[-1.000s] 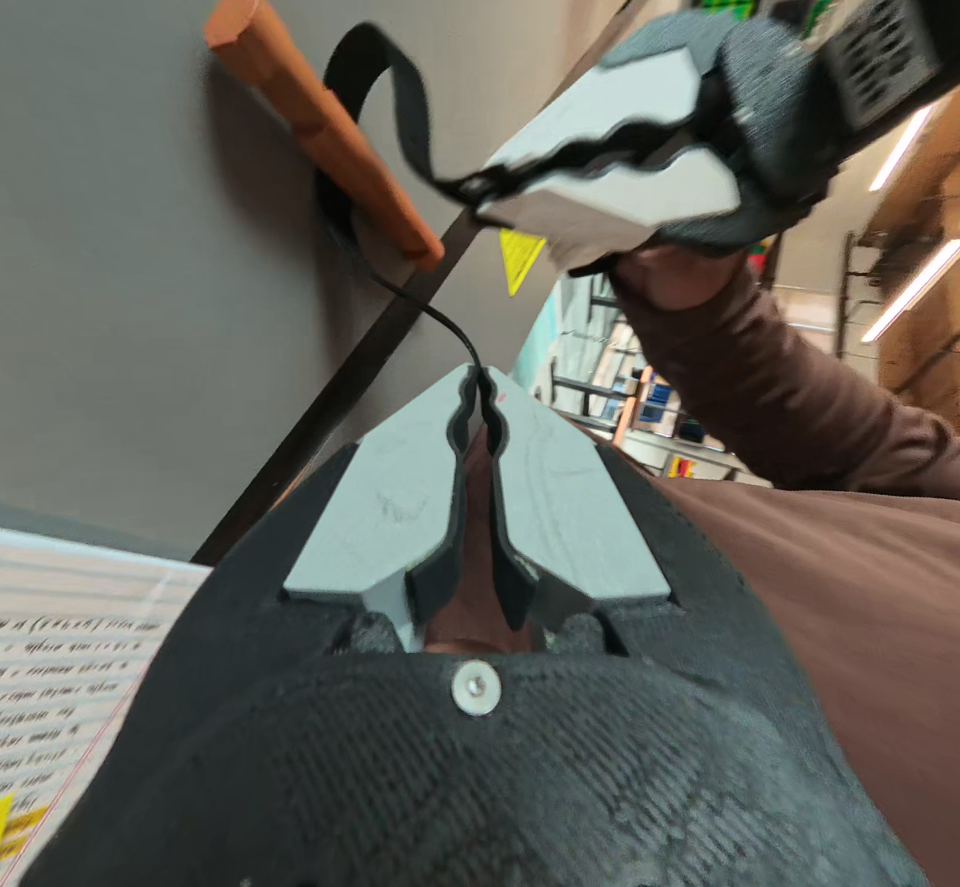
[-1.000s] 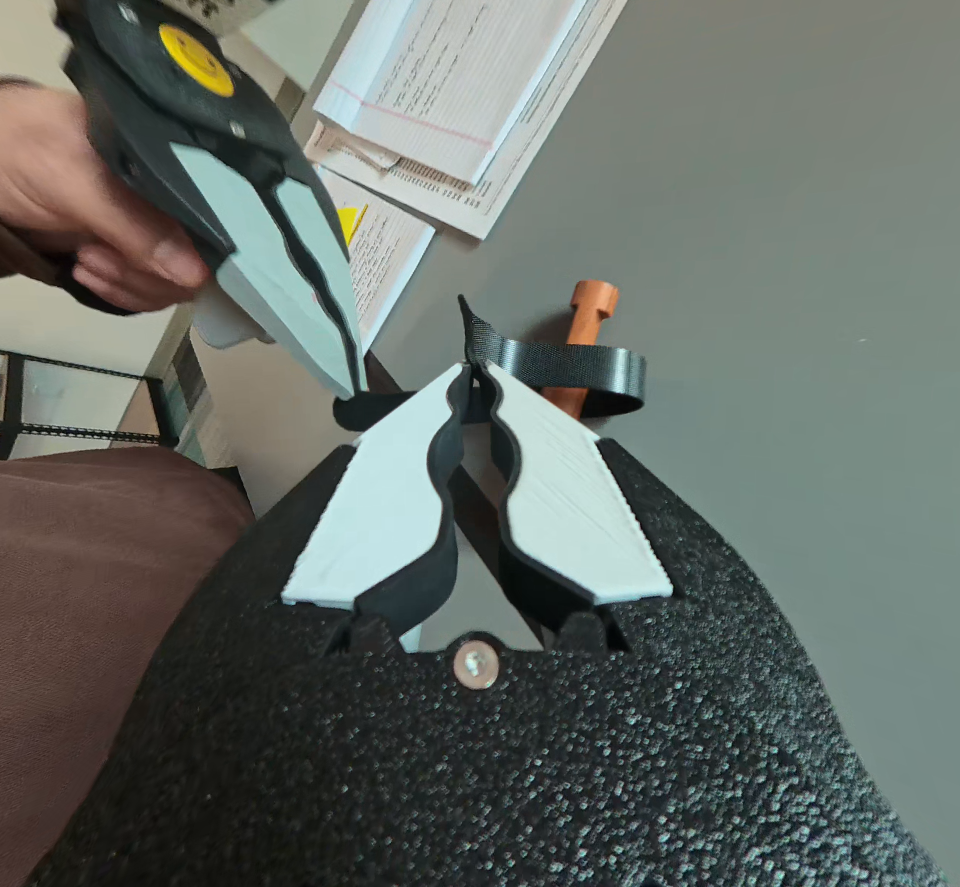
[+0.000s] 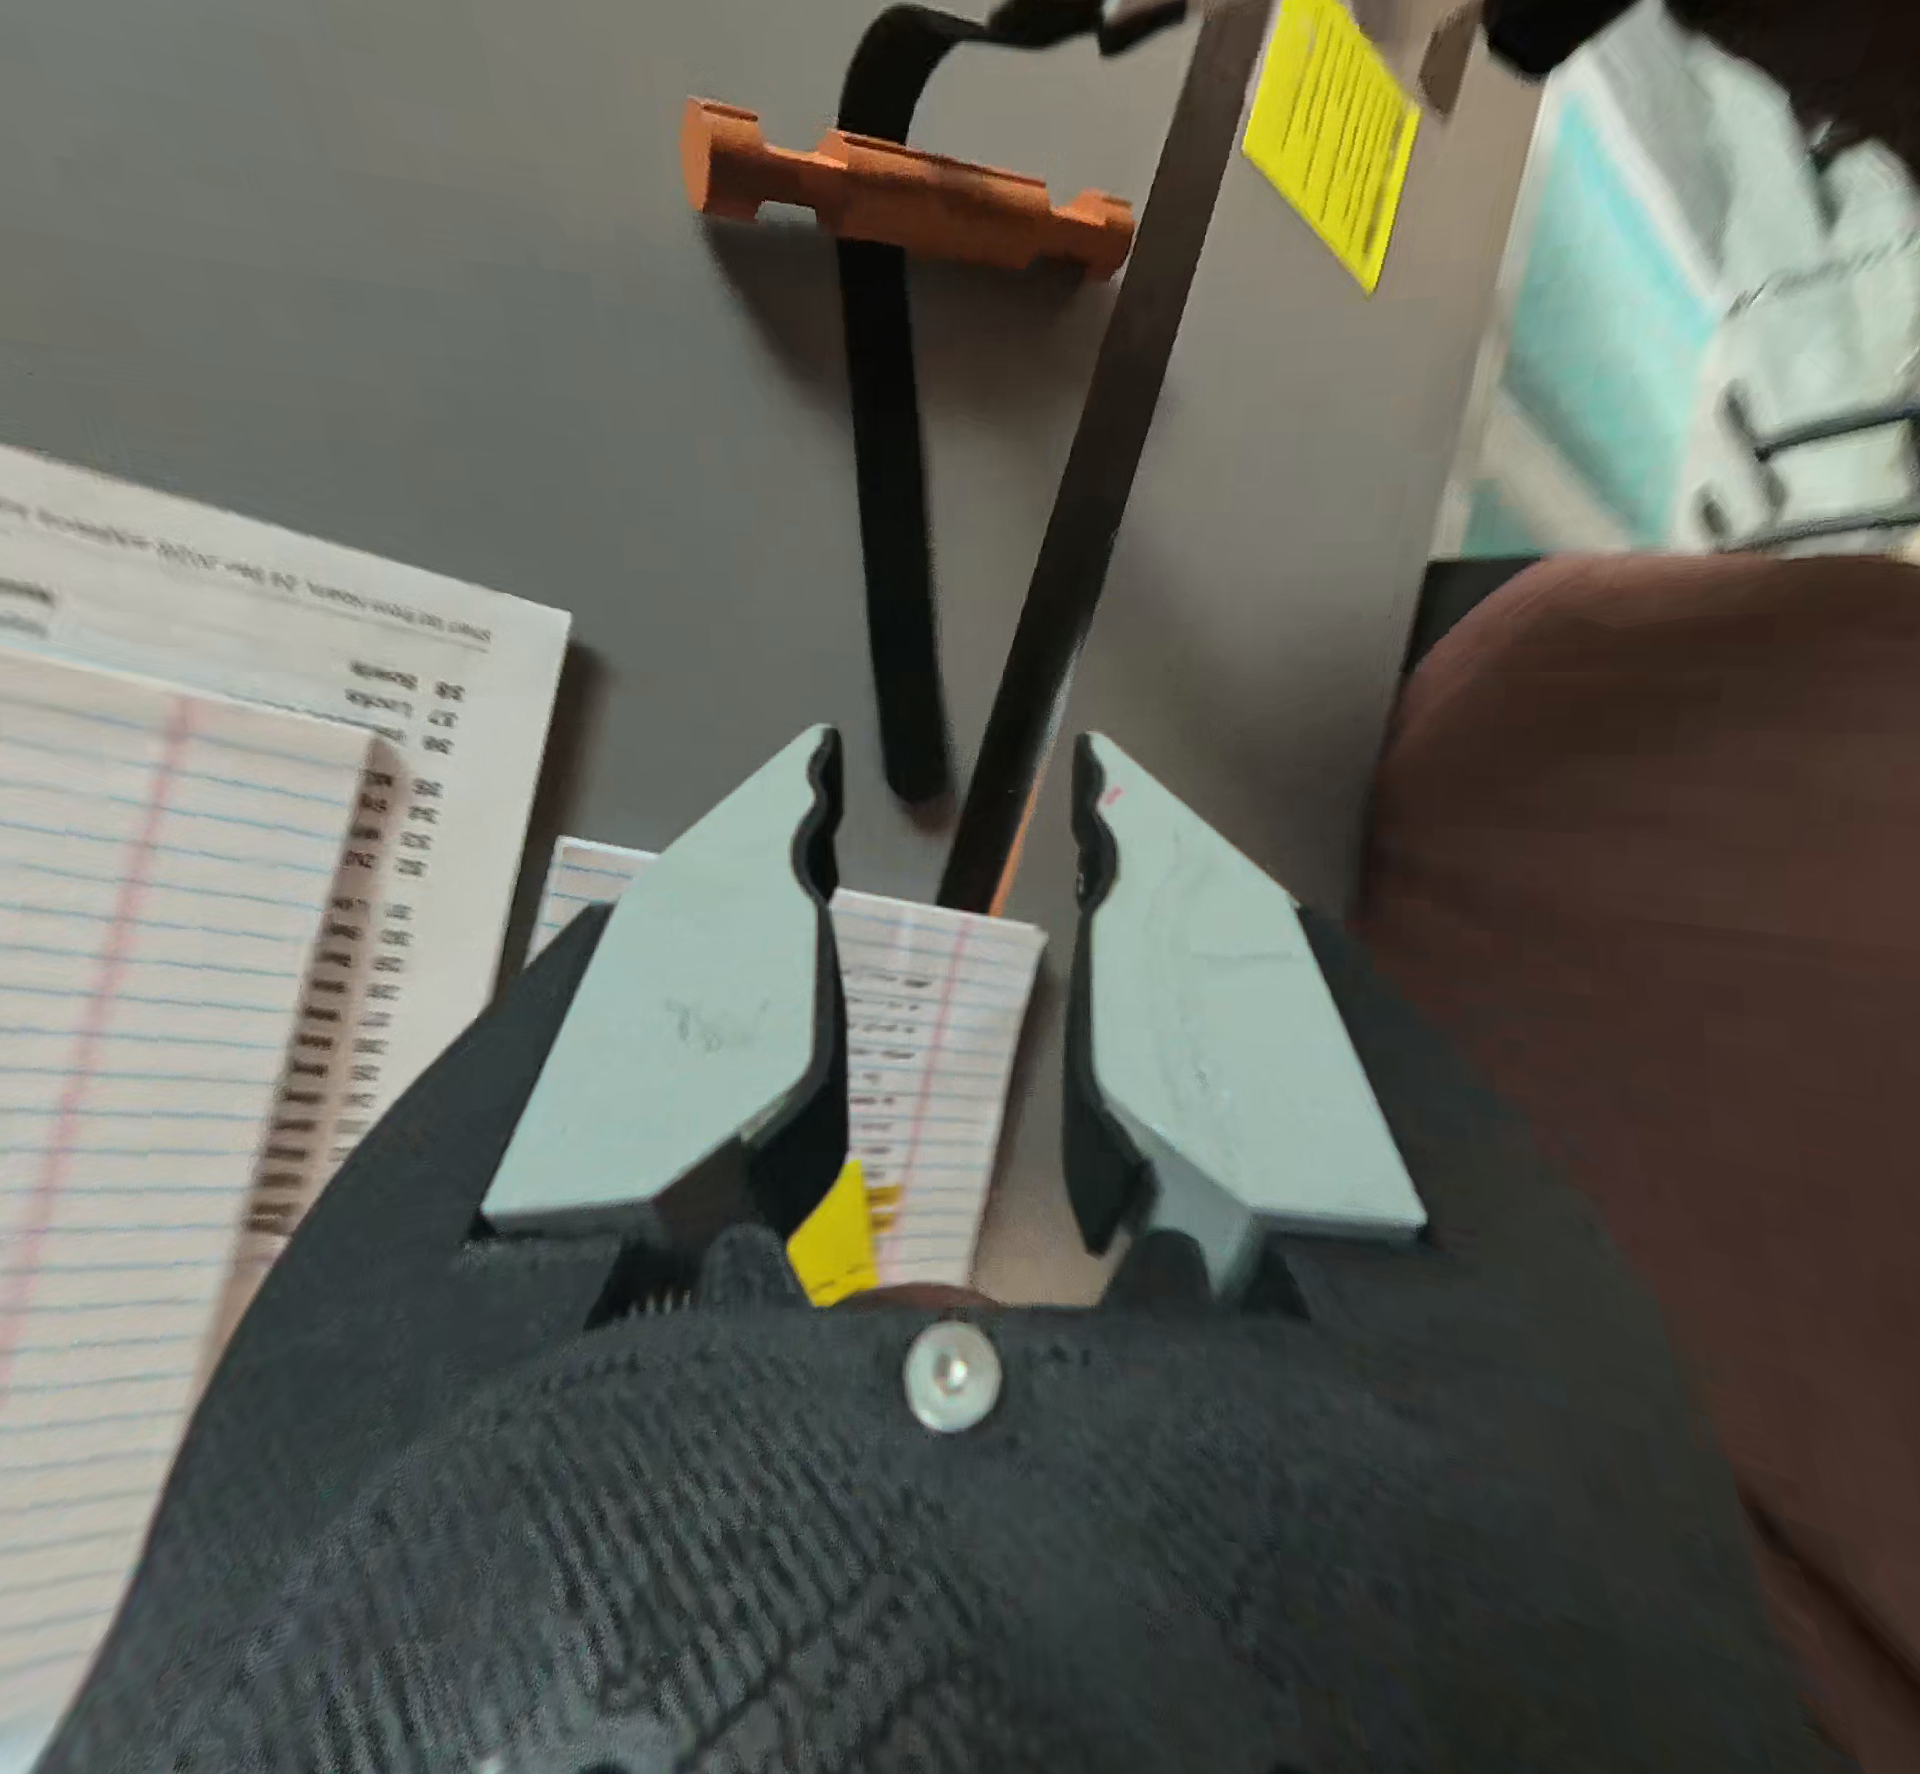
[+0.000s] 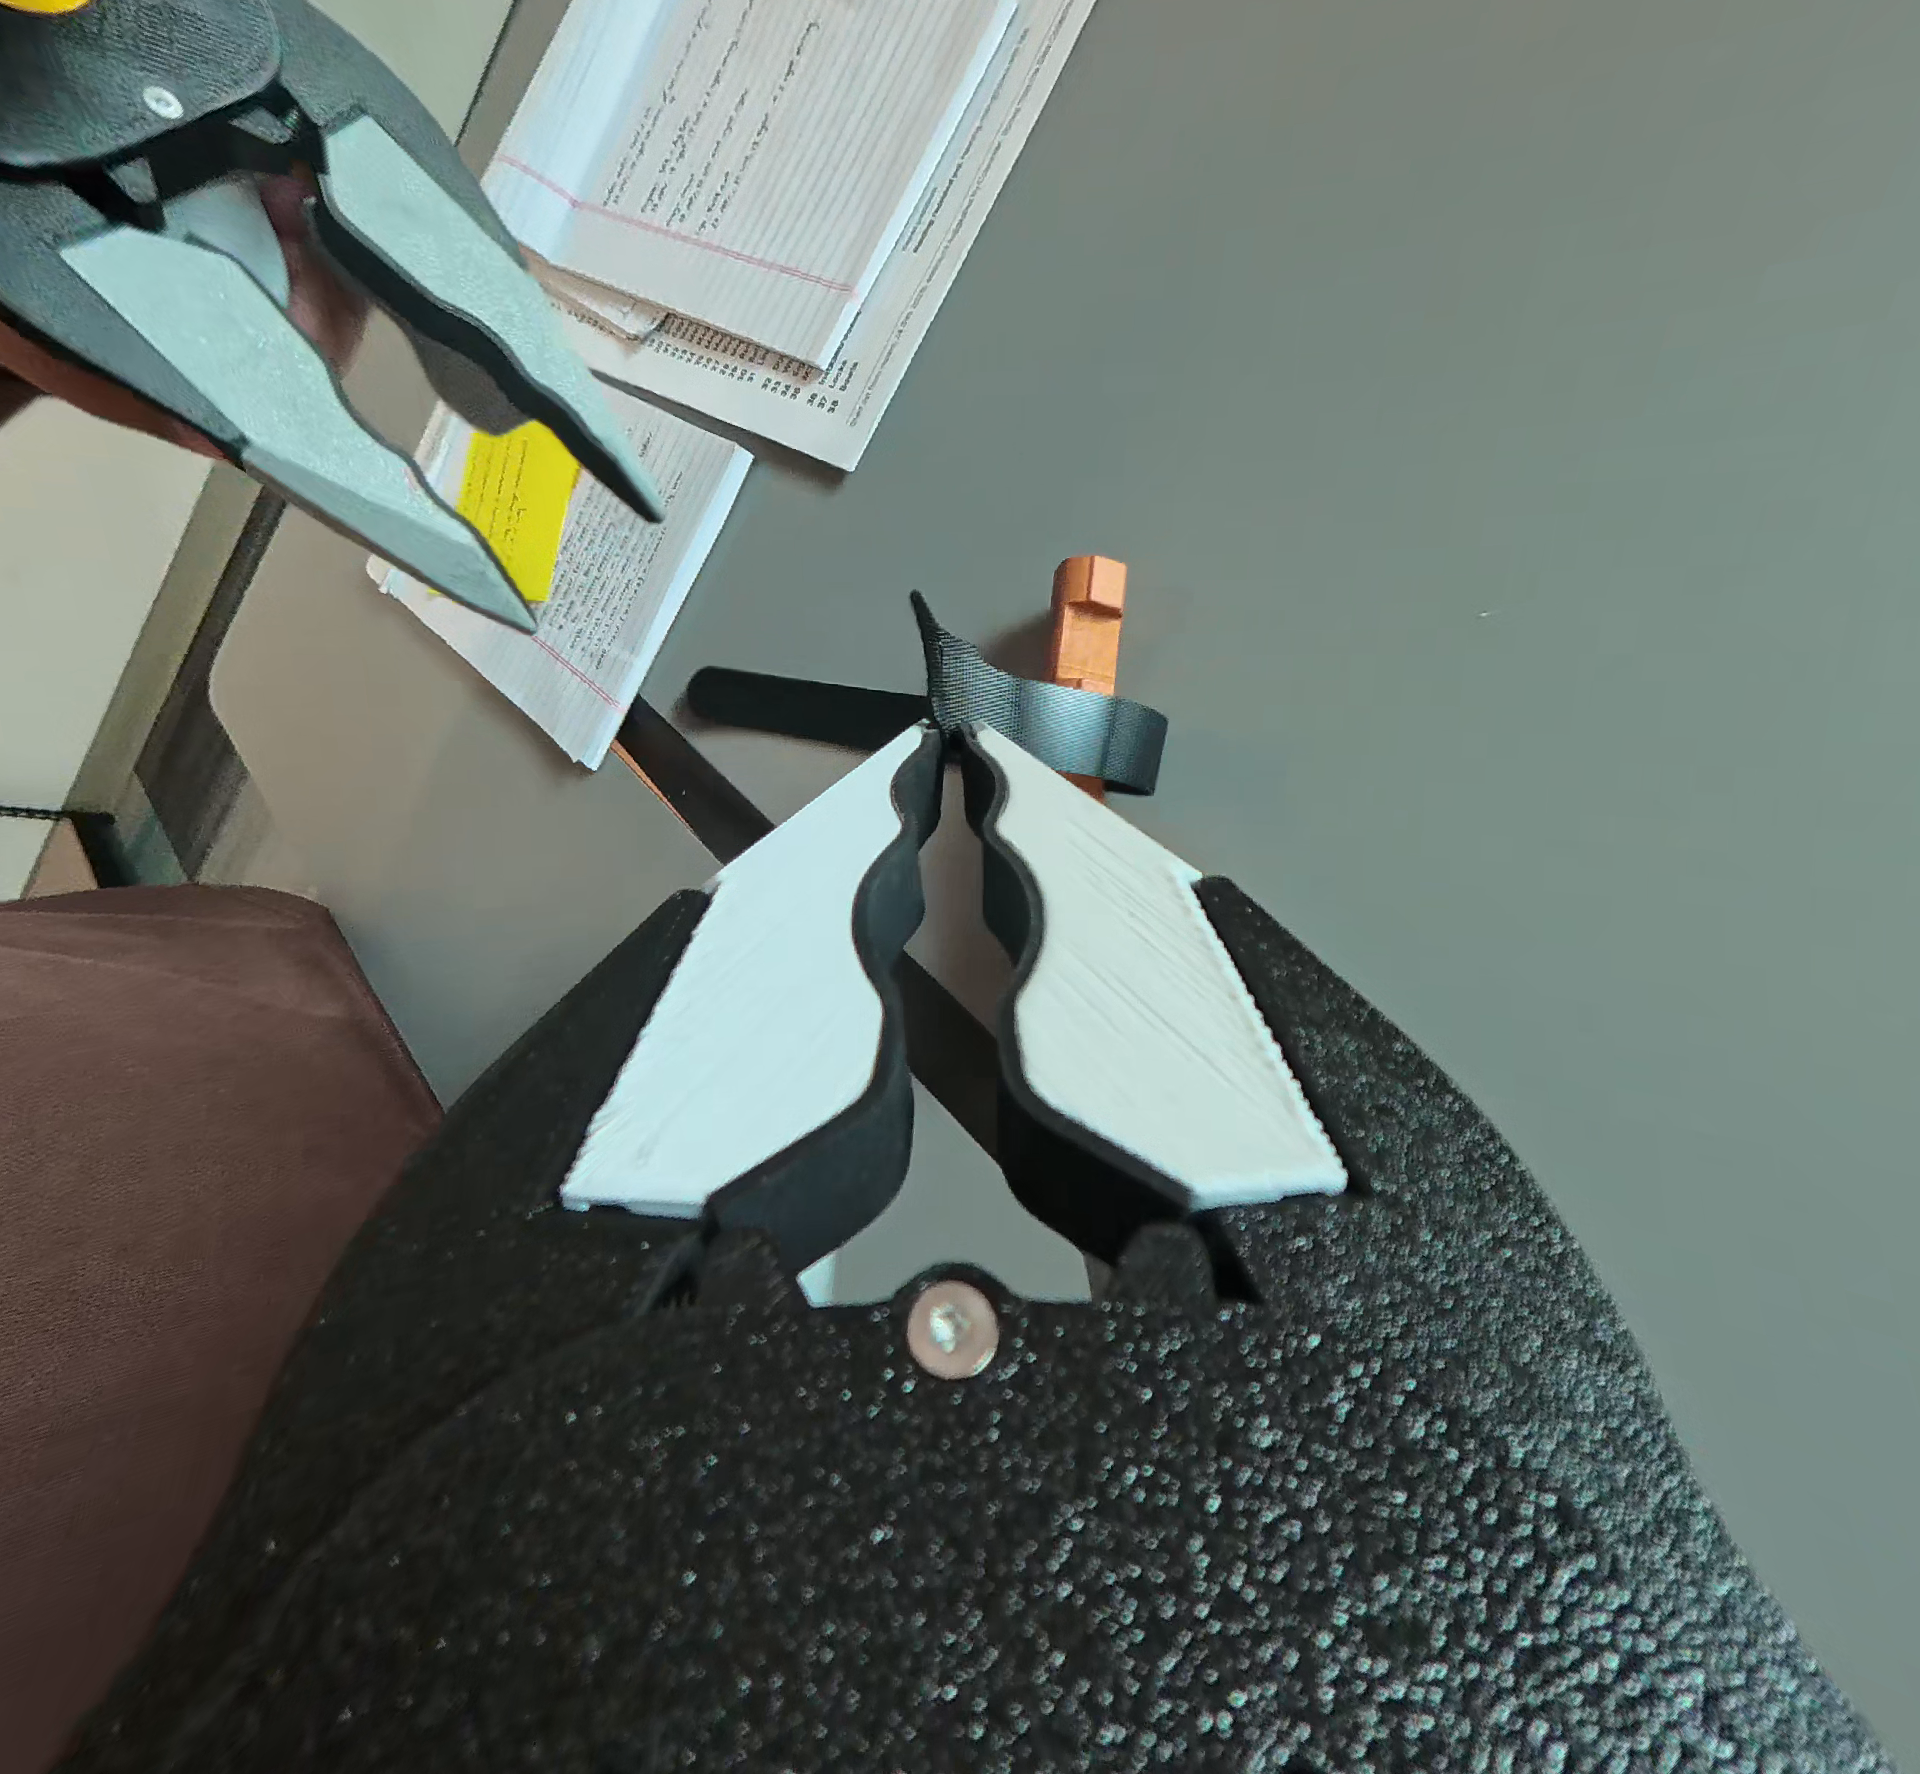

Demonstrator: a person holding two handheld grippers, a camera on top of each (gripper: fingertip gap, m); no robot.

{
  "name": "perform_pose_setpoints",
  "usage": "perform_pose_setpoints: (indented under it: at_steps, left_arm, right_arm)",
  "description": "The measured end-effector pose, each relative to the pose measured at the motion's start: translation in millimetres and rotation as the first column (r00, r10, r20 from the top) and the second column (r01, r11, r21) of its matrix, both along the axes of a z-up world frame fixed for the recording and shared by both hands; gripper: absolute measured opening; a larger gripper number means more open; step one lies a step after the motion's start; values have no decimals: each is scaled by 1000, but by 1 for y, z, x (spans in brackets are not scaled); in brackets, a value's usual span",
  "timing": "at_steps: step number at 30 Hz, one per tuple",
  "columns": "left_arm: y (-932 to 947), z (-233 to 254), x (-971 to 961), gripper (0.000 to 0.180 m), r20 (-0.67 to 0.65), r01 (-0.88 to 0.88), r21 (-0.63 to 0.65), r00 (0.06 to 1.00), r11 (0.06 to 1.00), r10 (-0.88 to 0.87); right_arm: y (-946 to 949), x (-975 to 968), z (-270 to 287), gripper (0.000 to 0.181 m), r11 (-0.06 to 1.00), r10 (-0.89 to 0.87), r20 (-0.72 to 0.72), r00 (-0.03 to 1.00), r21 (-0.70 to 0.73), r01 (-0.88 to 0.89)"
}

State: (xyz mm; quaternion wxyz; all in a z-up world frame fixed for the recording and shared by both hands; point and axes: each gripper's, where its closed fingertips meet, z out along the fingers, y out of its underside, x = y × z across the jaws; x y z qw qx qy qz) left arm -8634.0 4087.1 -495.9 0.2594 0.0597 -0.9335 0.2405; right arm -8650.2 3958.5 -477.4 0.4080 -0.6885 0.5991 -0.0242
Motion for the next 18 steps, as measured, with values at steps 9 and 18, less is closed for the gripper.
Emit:
perform_pose_setpoints:
  at_steps: [9, 18]
  left_arm:
    - [21, -29, -12, 57, 53, 87, 242, 993, 966, -103]
    - [-2, -52, -30, 9, -25, -52, 269, 998, 962, 61]
  right_arm:
    - [1, 1, 7, 2, 1000, -10, 23, 1000, 7, 10]
    - [17, -1, -10, 4, 1000, -7, 15, 1000, 16, 7]
